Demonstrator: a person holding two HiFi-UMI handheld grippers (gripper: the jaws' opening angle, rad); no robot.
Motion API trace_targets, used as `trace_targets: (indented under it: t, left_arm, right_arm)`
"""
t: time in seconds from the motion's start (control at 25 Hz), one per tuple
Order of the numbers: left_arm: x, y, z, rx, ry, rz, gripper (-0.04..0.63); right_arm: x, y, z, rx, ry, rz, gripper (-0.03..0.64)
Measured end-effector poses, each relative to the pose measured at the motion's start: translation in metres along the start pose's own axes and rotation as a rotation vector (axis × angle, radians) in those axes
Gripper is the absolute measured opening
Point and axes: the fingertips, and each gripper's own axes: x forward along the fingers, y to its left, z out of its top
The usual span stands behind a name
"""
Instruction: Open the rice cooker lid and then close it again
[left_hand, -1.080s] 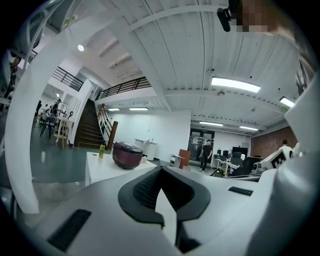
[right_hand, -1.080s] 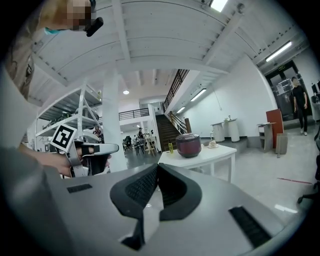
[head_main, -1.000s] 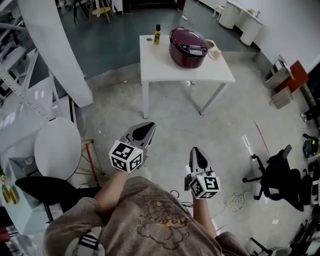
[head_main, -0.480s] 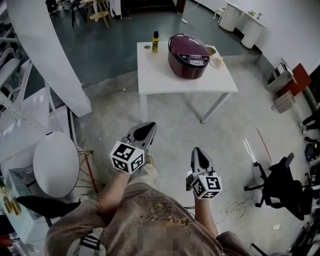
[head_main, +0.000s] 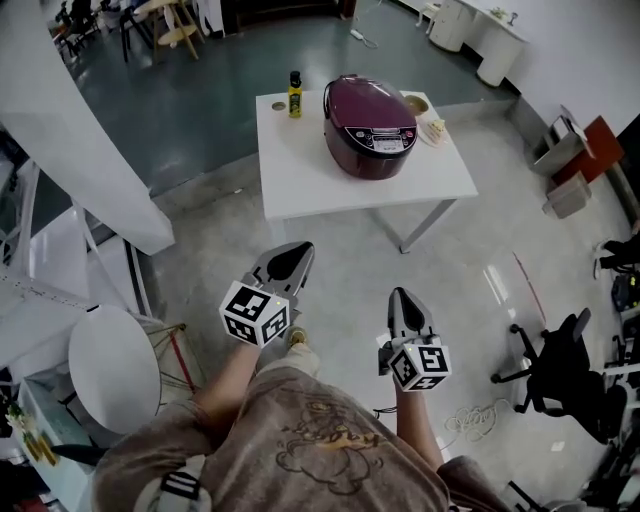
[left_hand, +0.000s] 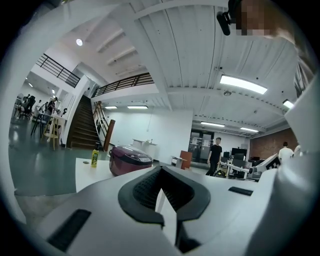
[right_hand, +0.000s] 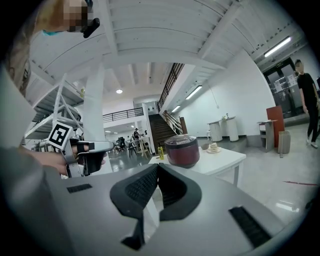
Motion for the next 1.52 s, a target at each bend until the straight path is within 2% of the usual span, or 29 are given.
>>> trace_targets:
  t: [0.36,0.72,1.04,1.52]
  left_arm:
    - [0.066,0.048,0.023,0.002,0.006,-0.065,0.02]
    - [0.106,0.073,0.028,-0.011,0.017,-0.109,0.02]
    - [0.148,0.092,0.034,-0.007,0.014,-0.114,0.02]
    - [0.24,0.139,0.057,0.001,-0.005,-0.073,0.02]
  right_arm:
    - [0.074,-0.021,0.029,-0.003,-0.018,-0.049,0.002]
    - [0.108,-0.039,0.04,0.004,-0.012,-0.104,0.002]
    - [0.142,-0.065,0.05,0.018,-0.025,-0.114,0.002]
    - [0.236,-0.124,0.079,0.01,-0.027,-0.071,0.002]
